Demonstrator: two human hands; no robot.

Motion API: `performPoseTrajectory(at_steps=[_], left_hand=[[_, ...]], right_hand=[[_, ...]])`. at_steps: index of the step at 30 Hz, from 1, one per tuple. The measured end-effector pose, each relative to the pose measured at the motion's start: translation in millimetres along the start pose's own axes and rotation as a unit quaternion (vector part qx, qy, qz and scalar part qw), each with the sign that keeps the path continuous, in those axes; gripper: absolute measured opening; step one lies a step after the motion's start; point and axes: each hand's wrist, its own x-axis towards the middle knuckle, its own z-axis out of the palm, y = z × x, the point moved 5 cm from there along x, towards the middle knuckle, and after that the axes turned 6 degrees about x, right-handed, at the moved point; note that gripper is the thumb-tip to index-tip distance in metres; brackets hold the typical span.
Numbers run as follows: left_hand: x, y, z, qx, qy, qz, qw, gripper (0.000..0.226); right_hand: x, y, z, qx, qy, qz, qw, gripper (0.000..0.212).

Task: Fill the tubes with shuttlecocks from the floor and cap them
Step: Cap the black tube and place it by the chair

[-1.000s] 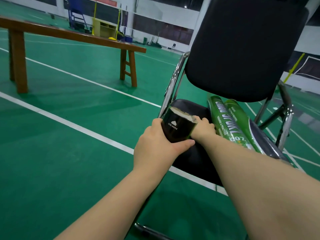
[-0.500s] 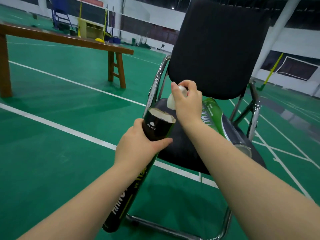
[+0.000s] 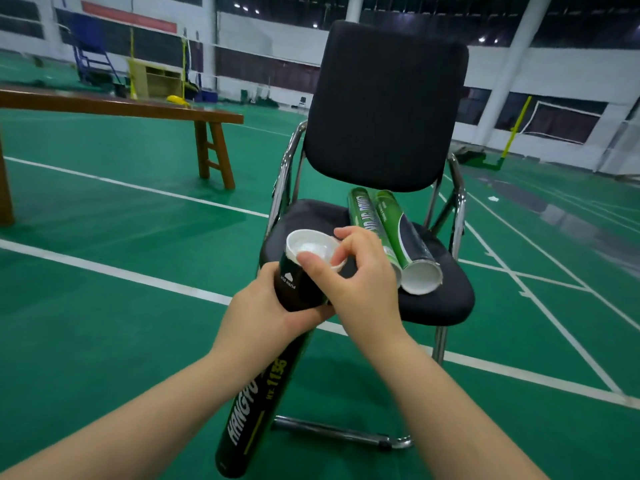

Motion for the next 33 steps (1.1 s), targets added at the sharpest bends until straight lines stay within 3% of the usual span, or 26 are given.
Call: performPoseTrajectory(at_steps=[3,9,13,24,33], left_hand=[[-9.3,3.3,-0.1,0.008,-0.013,0.011,1.0,0.044],[-19.9,10.7,7.1,0.013,-0.029,0.056,0.998,0.052],[-28.7,18.6,11.8,0.005,-0.047,0.089,0.995,0.05],[-39.0,7.5,7.1,-0.008,-0.014,0.091,0.996,0.044],[-42.3,3.4,-4.4,-0.023,-0.003,0.111,0.994,0.046]], right_hand=[[-7.2,-2.4,-8.8,-0.025,-0.038,0.027,0.999,0.038],[-10.3,-26.6,-15.3,-0.144,-0.166,-0.004,0.976,0.073],[-17.3,-40.7,-13.5,-0.239,-0.216,-0.06,0.945,0.061],[-28.3,-39.4,-2.6,-0.15,-0.159,-0.047,0.975,0.03],[-36.1,-42.2,7.7,-0.155,-0.241,-0.024,0.958,0.061]])
